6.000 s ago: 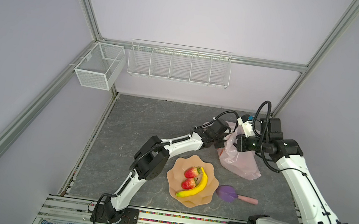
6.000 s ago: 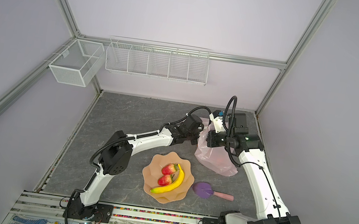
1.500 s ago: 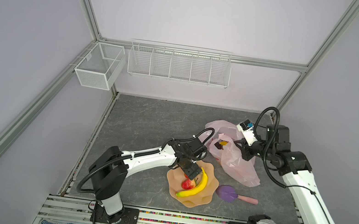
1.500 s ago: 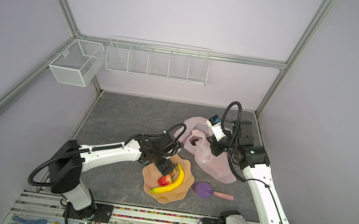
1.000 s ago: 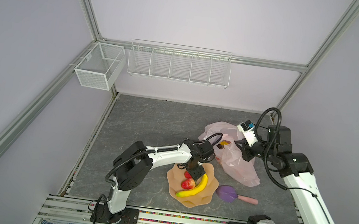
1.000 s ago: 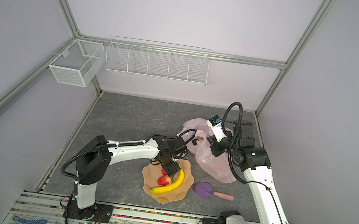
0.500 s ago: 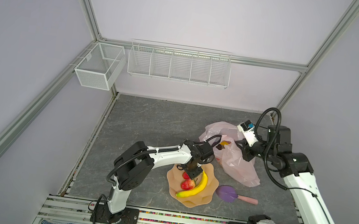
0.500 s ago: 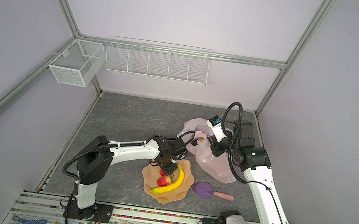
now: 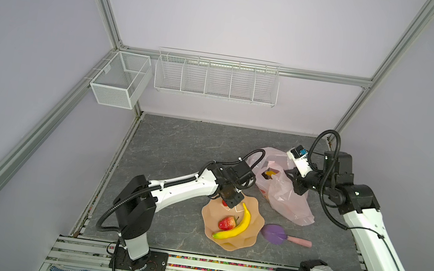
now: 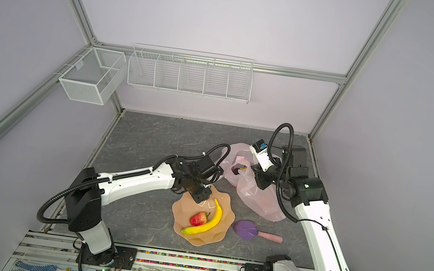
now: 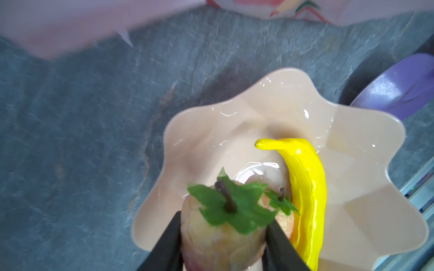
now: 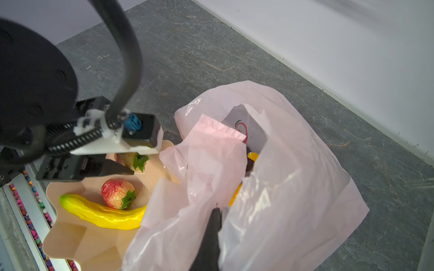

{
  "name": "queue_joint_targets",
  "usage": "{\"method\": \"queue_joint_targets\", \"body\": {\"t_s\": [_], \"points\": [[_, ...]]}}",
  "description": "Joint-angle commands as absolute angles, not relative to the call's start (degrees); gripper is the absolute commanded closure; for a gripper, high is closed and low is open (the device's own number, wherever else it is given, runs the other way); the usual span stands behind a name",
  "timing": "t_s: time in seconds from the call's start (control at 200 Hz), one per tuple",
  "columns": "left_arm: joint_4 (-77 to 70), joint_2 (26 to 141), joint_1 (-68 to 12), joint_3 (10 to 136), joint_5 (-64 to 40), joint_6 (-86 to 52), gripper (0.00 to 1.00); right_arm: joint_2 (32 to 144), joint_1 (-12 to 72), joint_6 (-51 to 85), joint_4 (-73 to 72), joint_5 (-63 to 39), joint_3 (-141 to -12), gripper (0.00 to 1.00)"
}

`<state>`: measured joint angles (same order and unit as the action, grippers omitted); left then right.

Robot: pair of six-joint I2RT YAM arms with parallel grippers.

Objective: Place the fruits into the plastic bag
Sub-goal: Pick up the fruit from the plate, then place the fruit in the plastic bag.

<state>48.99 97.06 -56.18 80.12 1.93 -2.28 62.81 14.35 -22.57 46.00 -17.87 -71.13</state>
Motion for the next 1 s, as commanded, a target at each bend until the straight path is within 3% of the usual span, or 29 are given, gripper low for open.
{"method": "queue_joint_targets", "body": {"t_s": [0.0, 0.325, 0.56, 0.995], "points": [[49.6, 94.5, -54.0, 81.8, 6.5, 1.1, 0.65, 62.7, 14.5, -24.5, 47.2, -20.0, -72.2, 0.93], [45.6, 101.5, -48.9, 93.2, 16.7, 16.3, 0.67, 63.5, 14.5, -24.9, 48.0, -21.0, -72.9, 0.93], [42.5, 104.0, -48.6, 99.5, 12.7, 23.9, 0.67, 63.5, 14.5, -25.5, 49.0, -20.6, -73.5, 0.93], [40.6, 98.9, -47.9, 103.5, -6.7, 17.3, 0.67, 63.1, 14.5, -27.5, 51.0, -19.9, -73.8, 0.93]]}}
